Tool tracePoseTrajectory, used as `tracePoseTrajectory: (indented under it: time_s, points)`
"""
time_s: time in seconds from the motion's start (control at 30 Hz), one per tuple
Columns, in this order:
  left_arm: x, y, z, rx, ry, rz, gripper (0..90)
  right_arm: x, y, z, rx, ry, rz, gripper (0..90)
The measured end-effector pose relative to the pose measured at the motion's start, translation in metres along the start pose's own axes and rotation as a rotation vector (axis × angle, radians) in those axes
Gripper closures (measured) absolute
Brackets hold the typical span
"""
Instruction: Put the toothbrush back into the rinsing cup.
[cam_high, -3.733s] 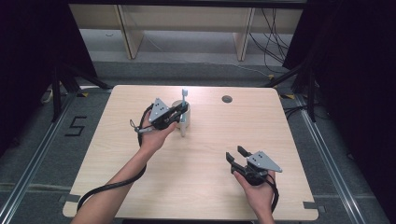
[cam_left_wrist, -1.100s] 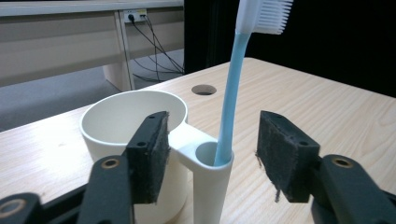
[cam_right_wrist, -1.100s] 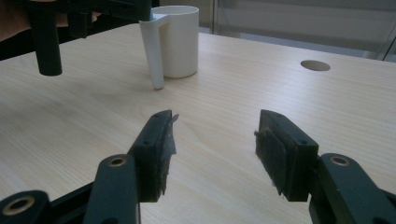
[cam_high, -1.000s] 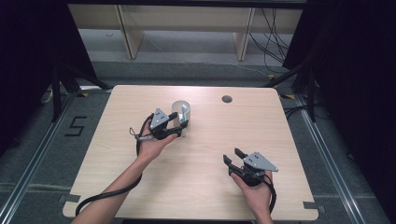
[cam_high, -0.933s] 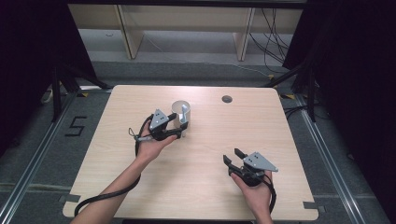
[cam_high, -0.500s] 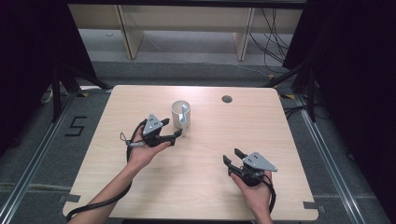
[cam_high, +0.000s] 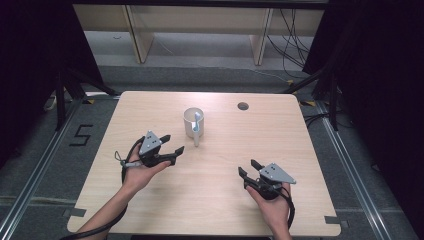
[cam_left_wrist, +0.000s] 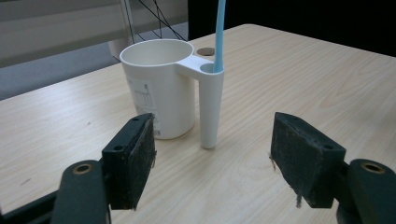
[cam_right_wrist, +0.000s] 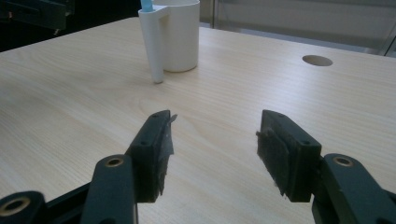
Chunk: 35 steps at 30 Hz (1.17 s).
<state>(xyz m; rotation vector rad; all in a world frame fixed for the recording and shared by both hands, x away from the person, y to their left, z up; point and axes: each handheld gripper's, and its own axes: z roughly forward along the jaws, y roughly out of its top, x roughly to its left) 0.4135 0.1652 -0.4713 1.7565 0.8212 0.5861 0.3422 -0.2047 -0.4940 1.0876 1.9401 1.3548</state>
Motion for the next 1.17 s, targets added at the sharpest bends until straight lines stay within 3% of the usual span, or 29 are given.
tracePoseTrajectory:
  time_s: [0.03,0.17,0.23,0.47,0.73,0.8,0.87,0.93,0.97,1.07,1.17]
  points:
    - [0.001,-0.002,-0.003,-0.002,0.003,-0.003,30.5,-0.001,0.0,0.0,-0.007,-0.005,-0.018,45.1]
    - [0.001,-0.01,-0.014,-0.004,0.009,-0.006,30.5,0.0,-0.001,0.001,-0.01,-0.014,-0.014,45.1]
    - [0.002,-0.014,-0.019,-0.004,0.013,-0.011,30.5,0.001,-0.001,0.001,0.002,0.008,0.02,45.1]
    - [0.001,-0.031,-0.032,-0.015,0.018,-0.03,31.4,0.001,-0.002,0.002,0.011,0.005,0.021,44.8]
    - [0.007,-0.045,-0.042,-0.032,0.043,-0.051,32.1,-0.001,-0.003,0.002,0.004,-0.016,-0.005,44.5]
    - [0.01,-0.051,-0.046,-0.039,0.043,-0.069,32.2,-0.001,-0.004,0.003,0.006,0.002,0.015,44.4]
    - [0.01,-0.054,-0.047,-0.043,0.047,-0.077,32.5,0.0,-0.004,0.002,0.013,-0.007,0.034,44.4]
    - [0.011,-0.058,-0.048,-0.051,0.053,-0.083,32.6,0.0,-0.004,0.002,0.021,-0.007,0.036,44.2]
    - [0.013,-0.061,-0.049,-0.061,0.056,-0.092,32.7,-0.002,-0.004,0.003,0.015,-0.015,0.002,44.2]
    - [0.014,-0.065,-0.05,-0.092,0.065,-0.101,33.0,-0.003,-0.004,0.002,0.017,0.0,0.01,44.0]
    - [0.014,-0.066,-0.052,-0.087,0.075,-0.096,33.0,-0.004,-0.005,0.003,0.011,0.003,0.031,43.9]
